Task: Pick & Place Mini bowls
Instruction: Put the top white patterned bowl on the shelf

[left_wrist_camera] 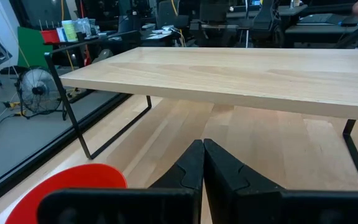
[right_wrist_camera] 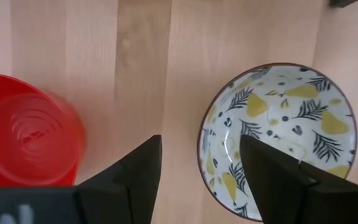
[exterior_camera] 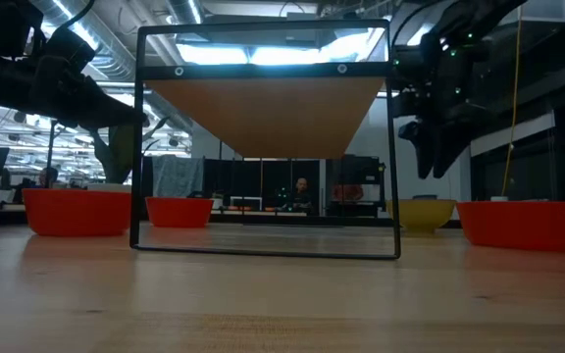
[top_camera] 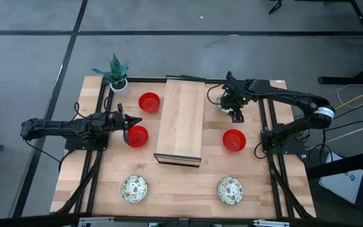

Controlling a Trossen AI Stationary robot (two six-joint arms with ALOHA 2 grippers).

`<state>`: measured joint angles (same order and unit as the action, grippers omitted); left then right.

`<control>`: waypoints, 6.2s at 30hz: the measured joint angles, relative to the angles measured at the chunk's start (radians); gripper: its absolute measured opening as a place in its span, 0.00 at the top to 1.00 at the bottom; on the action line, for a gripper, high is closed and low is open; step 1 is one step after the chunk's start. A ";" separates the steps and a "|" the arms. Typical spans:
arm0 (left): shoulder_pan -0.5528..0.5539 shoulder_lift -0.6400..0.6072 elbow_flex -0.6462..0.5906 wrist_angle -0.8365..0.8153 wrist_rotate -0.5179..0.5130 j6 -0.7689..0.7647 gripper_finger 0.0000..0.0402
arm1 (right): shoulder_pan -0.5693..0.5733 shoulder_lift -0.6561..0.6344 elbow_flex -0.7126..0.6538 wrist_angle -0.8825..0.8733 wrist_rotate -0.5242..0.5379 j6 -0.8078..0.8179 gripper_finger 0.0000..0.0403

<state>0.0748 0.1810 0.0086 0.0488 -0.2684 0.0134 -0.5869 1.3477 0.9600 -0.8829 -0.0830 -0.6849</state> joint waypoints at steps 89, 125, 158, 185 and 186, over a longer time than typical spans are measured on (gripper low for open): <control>0.000 0.000 0.000 0.000 0.000 0.000 0.99 | -0.084 0.143 -0.118 0.186 0.105 0.007 0.97; 0.000 0.000 0.000 0.000 0.000 0.000 0.99 | -0.016 0.144 0.119 -0.078 0.196 0.127 0.97; 0.000 0.000 0.000 0.000 0.000 0.000 0.99 | 0.197 -0.224 0.274 -0.322 0.208 0.412 0.97; 0.000 0.000 0.000 0.000 0.000 0.000 0.99 | 0.397 -0.264 0.274 -0.051 0.063 0.608 0.97; 0.000 0.000 0.000 0.000 0.000 0.000 0.99 | 0.397 -0.264 0.274 -0.035 0.061 0.608 0.97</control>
<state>0.0746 0.1810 0.0086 0.0486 -0.2684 0.0132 -0.1898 1.0841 1.2339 -0.9181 -0.0225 -0.0770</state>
